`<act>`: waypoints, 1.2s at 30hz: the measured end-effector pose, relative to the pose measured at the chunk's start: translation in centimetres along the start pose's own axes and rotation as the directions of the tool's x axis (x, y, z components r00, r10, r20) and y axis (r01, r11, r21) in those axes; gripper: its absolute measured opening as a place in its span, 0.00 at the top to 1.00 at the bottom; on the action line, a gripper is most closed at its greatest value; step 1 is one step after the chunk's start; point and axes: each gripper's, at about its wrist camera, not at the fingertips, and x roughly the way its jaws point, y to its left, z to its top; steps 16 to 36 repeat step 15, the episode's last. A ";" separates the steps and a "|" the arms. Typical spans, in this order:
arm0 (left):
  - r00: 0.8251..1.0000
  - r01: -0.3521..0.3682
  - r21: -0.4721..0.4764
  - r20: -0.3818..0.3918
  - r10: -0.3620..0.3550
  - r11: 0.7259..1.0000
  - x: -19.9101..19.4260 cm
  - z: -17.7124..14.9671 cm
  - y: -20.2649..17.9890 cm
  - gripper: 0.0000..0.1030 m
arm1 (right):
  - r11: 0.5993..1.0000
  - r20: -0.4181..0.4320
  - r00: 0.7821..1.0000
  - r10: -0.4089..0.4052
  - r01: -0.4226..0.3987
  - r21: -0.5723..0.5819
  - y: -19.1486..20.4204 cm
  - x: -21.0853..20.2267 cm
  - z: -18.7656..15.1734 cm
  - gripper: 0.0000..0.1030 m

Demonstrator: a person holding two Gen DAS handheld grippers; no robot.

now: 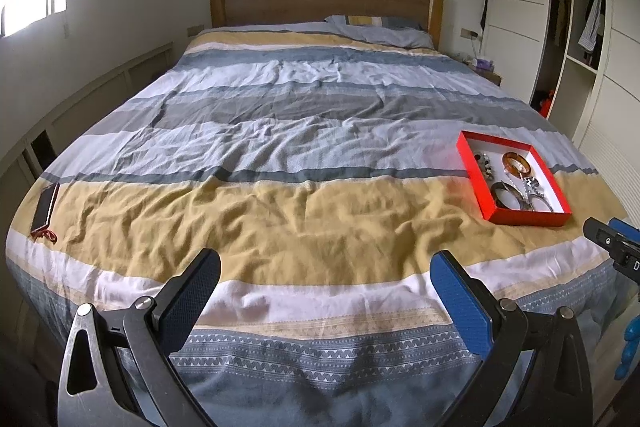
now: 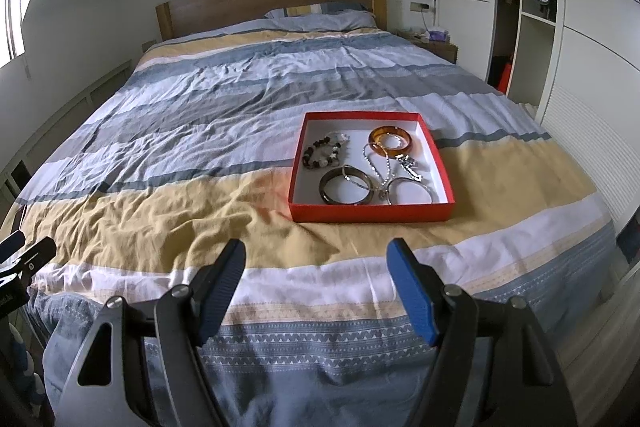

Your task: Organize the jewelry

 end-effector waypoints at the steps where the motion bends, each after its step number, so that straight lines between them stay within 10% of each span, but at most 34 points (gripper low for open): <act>1: 1.000 0.001 0.002 0.001 -0.001 1.000 0.0 0.0 0.0 0.01 | 1.000 0.000 1.000 0.000 0.000 0.001 0.0 0.0 0.0 0.31; 36: 1.000 0.011 0.001 -0.003 -0.011 1.000 -0.1 -0.2 -0.2 0.01 | 1.000 -0.002 1.000 -0.002 0.002 0.001 0.0 0.1 -0.2 0.31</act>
